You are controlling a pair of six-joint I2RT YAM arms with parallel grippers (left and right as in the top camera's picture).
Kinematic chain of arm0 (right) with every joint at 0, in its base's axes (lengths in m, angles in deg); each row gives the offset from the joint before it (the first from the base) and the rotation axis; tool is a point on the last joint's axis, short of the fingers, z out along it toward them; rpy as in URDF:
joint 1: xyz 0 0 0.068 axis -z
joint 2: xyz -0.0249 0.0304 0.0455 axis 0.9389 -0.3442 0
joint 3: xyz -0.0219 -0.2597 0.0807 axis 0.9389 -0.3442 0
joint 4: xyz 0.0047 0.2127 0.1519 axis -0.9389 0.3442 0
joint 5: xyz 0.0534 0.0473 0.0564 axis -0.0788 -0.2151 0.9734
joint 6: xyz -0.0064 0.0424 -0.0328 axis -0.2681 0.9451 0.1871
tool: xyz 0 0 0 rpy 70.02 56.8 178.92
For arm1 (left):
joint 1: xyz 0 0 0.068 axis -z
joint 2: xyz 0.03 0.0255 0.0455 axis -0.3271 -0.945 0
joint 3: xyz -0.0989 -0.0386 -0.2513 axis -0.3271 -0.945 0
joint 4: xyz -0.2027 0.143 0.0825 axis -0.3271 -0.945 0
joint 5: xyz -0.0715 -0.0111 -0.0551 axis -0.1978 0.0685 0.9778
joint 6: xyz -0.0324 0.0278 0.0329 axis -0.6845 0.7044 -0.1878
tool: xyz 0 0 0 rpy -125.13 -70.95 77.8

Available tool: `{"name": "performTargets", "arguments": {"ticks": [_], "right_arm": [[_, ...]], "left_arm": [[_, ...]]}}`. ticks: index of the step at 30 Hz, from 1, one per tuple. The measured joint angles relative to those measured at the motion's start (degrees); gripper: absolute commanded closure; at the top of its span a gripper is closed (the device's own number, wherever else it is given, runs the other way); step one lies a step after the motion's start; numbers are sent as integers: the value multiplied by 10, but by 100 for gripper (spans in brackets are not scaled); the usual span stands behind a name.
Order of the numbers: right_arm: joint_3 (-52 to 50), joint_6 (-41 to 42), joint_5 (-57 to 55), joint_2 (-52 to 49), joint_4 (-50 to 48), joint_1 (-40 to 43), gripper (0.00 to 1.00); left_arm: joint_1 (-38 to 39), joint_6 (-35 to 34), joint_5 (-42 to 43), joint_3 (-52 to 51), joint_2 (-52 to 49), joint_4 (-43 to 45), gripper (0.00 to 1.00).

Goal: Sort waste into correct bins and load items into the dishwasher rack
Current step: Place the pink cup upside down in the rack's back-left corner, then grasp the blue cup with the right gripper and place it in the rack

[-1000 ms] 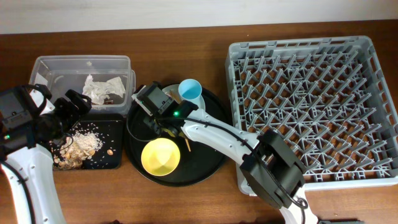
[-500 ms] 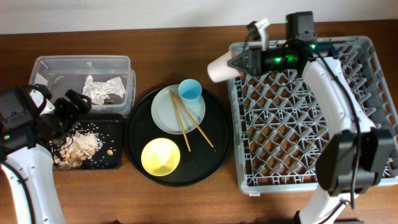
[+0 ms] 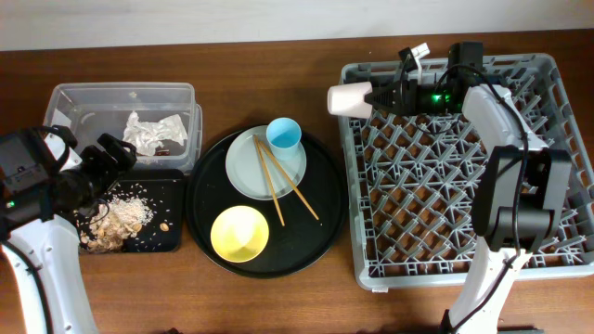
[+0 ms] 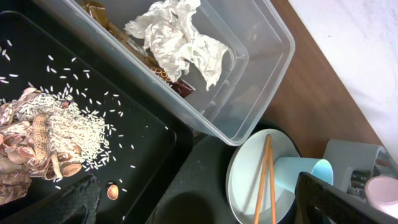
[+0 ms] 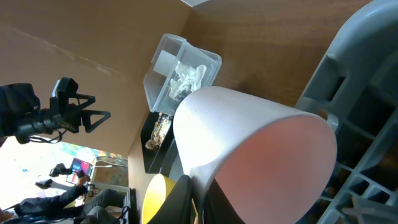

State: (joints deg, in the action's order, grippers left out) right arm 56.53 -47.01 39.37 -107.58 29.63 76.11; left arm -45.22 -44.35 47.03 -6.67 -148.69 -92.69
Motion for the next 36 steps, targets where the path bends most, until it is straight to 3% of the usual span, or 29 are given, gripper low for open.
{"name": "performTargets", "arguments": {"ticks": [2,6,12,16,17,19,22,24,28,36], "right_arm": [[0,-3,-29,0,15,0,86],[0,-43,-122,-6,84,0,85],[0,-61,-149,-2,163,52,83],[0,-55,-189,148,172,46,82],[0,-50,-214,175,175,33,81],[1,-28,-356,256,170,-73,78],[0,1,-541,254,142,-264,72],[0,16,-591,227,95,-347,64],[0,20,-633,154,44,-401,65],[0,19,-671,75,-38,-402,65]], "left_arm": [[0,0,0,0,0,0,1],[0,0,0,0,0,0,1],[0,0,0,0,0,0,1],[0,0,0,0,0,0,1],[0,0,0,0,0,0,1],[0,0,0,0,0,0,1],[0,0,0,0,0,0,1],[0,0,0,0,0,0,1],[0,0,0,0,0,0,1],[0,0,0,0,0,0,1]]}}
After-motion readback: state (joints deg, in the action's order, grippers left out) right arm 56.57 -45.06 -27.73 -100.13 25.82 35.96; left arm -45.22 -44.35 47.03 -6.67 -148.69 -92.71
